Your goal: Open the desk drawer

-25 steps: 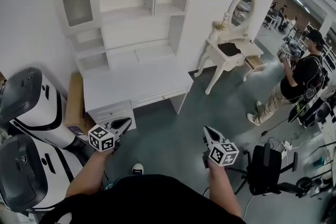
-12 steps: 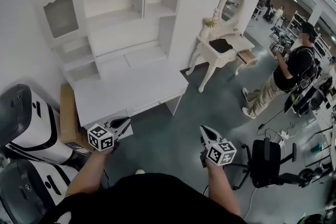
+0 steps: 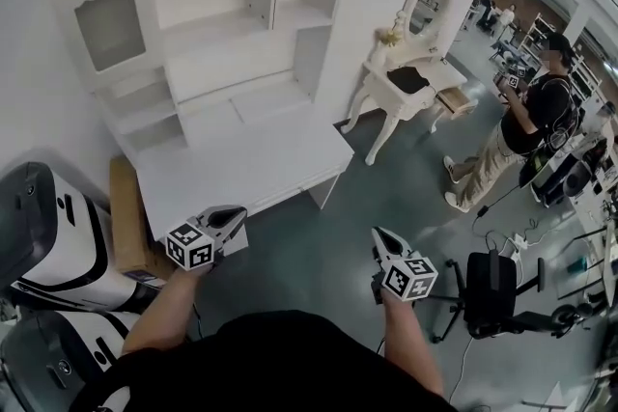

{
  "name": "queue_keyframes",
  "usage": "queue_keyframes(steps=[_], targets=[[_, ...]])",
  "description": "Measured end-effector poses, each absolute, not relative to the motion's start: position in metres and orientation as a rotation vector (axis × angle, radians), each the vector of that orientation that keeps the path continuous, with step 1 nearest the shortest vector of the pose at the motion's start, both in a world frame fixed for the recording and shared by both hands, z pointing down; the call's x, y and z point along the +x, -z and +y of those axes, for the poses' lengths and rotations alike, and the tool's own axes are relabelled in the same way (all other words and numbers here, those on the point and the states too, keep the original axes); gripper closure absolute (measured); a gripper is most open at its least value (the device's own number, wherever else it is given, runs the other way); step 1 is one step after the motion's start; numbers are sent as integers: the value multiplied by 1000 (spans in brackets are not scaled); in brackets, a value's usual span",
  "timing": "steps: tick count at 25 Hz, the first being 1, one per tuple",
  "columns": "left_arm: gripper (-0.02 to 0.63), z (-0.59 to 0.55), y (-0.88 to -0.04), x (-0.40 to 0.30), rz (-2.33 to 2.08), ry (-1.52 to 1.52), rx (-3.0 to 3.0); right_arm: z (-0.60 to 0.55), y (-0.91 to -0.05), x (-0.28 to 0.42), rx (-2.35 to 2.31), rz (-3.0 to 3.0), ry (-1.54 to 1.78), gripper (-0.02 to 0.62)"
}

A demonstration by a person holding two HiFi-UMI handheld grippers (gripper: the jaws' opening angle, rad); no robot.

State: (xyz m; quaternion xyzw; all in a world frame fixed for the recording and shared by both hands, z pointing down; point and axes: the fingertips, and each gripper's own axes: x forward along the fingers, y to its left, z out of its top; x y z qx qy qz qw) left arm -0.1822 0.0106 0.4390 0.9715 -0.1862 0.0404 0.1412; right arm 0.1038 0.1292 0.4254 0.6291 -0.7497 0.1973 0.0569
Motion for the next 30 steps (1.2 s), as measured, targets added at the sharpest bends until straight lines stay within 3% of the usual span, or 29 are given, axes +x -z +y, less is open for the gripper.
queue_keyframes(steps=[14,30], targets=[[594,-11,-448,-261,-660,-89,2762,80,-433,58,1842,-2271,-581,594],[594,-36,-462,-260,-749,-143,2717,21,-457,66,1753,-2323,-612,594]])
